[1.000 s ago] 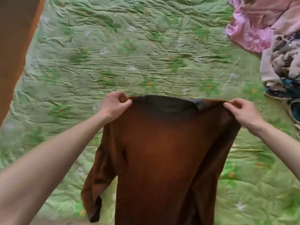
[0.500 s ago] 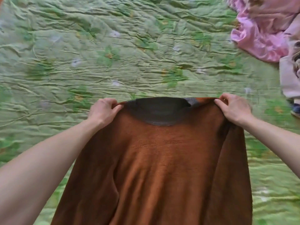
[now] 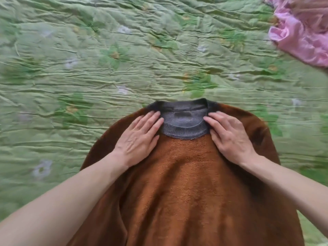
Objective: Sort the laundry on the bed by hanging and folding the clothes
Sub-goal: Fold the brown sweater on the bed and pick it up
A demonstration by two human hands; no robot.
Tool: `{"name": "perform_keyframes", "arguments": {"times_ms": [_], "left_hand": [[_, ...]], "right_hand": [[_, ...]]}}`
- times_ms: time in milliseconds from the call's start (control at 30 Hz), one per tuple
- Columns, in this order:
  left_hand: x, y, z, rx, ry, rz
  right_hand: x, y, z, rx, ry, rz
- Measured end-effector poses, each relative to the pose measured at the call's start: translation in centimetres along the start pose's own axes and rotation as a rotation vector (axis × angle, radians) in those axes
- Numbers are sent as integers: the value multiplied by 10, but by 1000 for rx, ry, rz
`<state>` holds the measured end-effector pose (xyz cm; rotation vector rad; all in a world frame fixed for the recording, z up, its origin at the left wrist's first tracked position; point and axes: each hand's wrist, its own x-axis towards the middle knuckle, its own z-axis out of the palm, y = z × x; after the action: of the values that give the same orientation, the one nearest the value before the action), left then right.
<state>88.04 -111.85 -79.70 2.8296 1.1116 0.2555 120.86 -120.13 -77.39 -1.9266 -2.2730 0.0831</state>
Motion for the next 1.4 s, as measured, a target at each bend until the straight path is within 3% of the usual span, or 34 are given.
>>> {"name": "perform_keyframes", "arguments": {"times_ms": [67,167,300,433,633,867,967,1067,1200,1300,1400], "left_hand": [[2,-3,-1,-3,-94,-44],[7,-7,-5,30,-235,-60],[9,15,-17,34,-319,-187],[-12,52,-20,-16,-320,-263],[-53,88,-12,35,-352,-142],[-59,115,-5,40,-314,-262],[-68,144,-9,1,-326,-354],[-71,180,-12,-11,-376,-399],[-54,237,-11,-6,-399,-367],[-36,280,-8,-3,-404,-299],[-20,318,0,-5,-382,-234]], "right_hand": [[3,-6,3,-30,-182,184],[11,-4,2,-68,-405,224],[3,-15,-14,-82,-392,241],[-77,-69,2,-51,-312,391],[-101,-61,26,143,-532,435],[-93,-61,24,167,-610,439],[-82,-47,-4,261,-675,348],[-95,-17,-38,271,-537,219],[-156,18,-64,-18,-378,128],[-197,36,-71,43,-242,204],[-224,39,-74,334,-40,424]]}}
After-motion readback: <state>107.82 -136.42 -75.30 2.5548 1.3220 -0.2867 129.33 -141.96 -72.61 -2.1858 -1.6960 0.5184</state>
